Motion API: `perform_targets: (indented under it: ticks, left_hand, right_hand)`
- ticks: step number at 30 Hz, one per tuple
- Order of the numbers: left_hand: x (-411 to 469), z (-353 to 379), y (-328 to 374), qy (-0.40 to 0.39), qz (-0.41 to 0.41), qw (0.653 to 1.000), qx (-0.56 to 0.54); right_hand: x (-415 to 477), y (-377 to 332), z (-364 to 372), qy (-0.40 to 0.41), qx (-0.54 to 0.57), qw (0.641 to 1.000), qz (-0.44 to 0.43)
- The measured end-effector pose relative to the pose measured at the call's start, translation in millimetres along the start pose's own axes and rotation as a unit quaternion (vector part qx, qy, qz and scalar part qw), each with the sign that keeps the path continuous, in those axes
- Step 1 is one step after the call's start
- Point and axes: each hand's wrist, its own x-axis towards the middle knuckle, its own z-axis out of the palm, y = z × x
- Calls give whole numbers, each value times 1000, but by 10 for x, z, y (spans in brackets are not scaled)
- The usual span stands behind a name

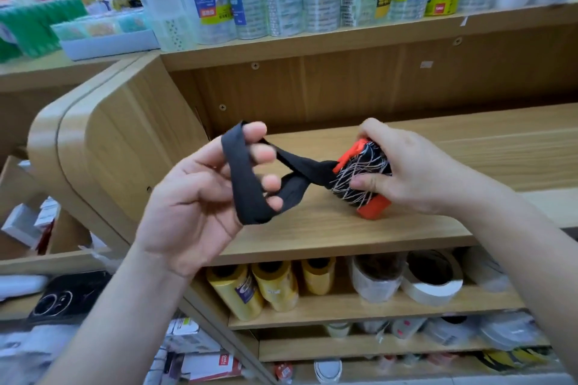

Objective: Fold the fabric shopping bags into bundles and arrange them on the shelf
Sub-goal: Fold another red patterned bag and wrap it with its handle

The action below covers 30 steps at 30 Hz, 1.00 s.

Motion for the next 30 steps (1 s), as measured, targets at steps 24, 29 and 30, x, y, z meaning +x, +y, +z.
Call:
perform_targets:
  ticks: [24, 29, 30]
  left_hand:
    - [376, 261, -98, 400, 66, 862, 304]
    - [218, 183, 231, 142, 72, 686, 710]
    - [288, 197, 263, 80, 29, 647, 758]
  right_hand:
    - [-17, -164, 150, -149, 269, 951, -32]
    - [-16, -64, 18, -319, 354, 878, -44]
    - [-1, -68, 18, -355, 362, 860, -57]
